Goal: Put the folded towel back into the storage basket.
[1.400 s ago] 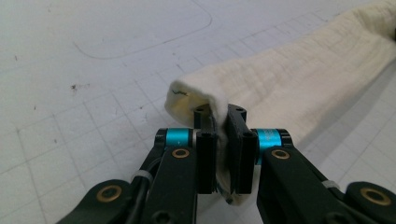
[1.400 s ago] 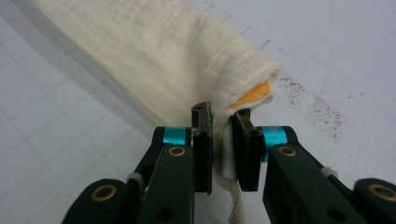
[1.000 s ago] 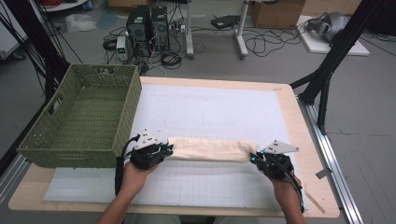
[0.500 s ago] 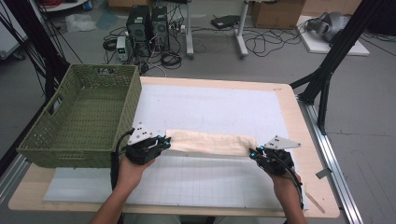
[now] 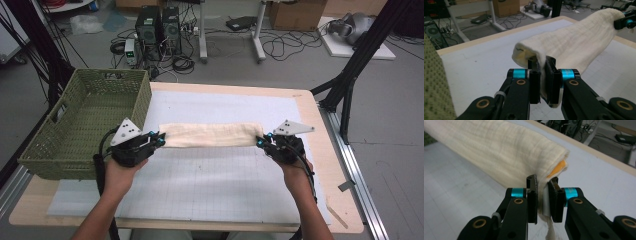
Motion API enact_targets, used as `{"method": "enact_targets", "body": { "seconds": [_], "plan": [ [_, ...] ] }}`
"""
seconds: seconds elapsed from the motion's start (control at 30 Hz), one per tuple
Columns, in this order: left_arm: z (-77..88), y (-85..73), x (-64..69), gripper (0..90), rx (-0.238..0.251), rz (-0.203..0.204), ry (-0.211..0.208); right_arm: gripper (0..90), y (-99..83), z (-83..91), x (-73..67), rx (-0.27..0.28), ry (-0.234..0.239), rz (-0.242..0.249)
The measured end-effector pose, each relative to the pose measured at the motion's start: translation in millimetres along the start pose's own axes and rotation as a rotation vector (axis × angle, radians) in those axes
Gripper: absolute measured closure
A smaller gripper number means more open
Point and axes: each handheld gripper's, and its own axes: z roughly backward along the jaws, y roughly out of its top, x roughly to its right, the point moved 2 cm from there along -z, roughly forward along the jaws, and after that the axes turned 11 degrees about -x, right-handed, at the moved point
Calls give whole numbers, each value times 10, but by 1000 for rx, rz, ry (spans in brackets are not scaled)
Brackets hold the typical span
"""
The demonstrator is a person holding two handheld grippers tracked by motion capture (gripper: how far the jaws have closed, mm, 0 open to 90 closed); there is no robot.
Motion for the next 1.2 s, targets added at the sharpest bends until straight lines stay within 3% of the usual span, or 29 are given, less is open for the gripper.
{"method": "enact_targets", "body": {
  "seconds": [0.37, 0.6, 1.2],
  "plan": [
    [423, 51, -347, 833, 33, 34, 83, 801, 607, -151, -139, 86, 62, 44],
    [595, 33, -534, 833, 51, 64, 129, 803, 926, -273, -234, 141, 119, 38],
    [927, -153, -862, 833, 82, 104, 200, 803, 1426, -652, -491, 211, 153, 63]
  ]
}}
